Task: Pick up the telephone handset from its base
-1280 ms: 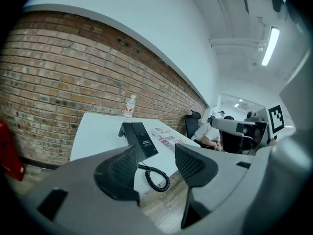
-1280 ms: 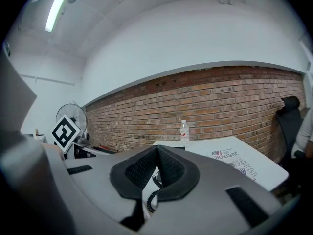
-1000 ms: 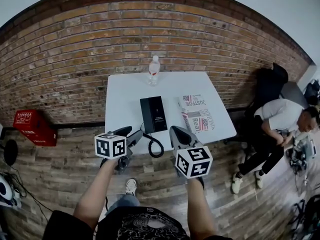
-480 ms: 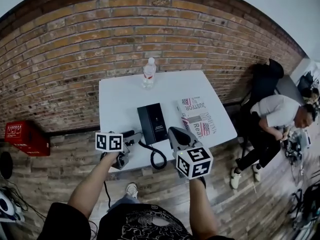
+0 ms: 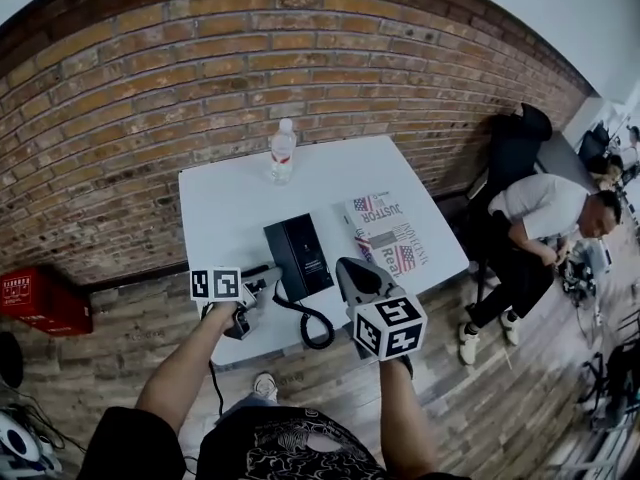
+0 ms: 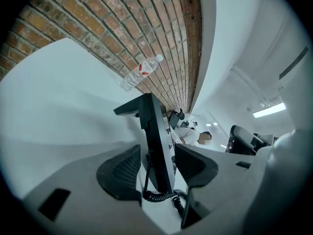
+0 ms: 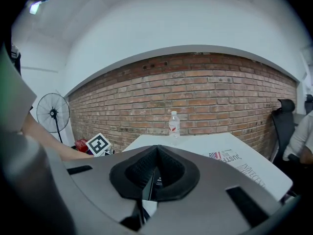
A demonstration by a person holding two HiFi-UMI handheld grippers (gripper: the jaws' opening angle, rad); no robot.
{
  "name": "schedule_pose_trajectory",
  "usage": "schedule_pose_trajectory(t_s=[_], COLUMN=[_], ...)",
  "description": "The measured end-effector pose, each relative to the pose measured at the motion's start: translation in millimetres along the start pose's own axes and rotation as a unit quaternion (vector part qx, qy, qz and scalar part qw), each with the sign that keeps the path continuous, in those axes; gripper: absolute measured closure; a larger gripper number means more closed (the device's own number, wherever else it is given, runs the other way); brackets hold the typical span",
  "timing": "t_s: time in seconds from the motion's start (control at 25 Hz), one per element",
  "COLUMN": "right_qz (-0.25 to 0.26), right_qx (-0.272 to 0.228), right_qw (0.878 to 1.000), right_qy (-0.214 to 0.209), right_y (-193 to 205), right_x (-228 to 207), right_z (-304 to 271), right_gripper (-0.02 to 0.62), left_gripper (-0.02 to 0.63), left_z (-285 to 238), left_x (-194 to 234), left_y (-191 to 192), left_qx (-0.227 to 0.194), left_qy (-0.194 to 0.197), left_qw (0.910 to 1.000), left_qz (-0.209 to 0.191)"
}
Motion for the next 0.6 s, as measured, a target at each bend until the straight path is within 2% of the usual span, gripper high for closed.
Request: schedule_pose_trajectory(t_s=[0.44,0.52,0.6], right_qz=[-0.02,-0.026,-0.03], right_qx=[0.008,0.008,0.009], right_qw=[1.0,0.999,0.999], right_qy=[0.022,0.027,0.033], right_y=[3,4,5], right_x=[-3,-5,-8], right_z=[-12,-12,-11], right_gripper=[0.595,0.595,0.595], left_gripper=[0.403,0.423,0.5], left_z=[-22,-26,-27], left_x=[5,4,5], left_y=[-17,-17,-17], left_qx=[0.01,0.018,0.026], left_qy=[0.057,0.06,0.056], left_qw=[0.9979,0.9977,0.9977], left_qz=[0.028,0.026,0.027])
Point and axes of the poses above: the fingertips, and each gripper's own axes: z backward along the fingers, x to its left, y out of its underside, the point moved 9 cm from there along z, backward along the fingers, and after that the axes turned 8 degrees about x, right-handed, at the moved point
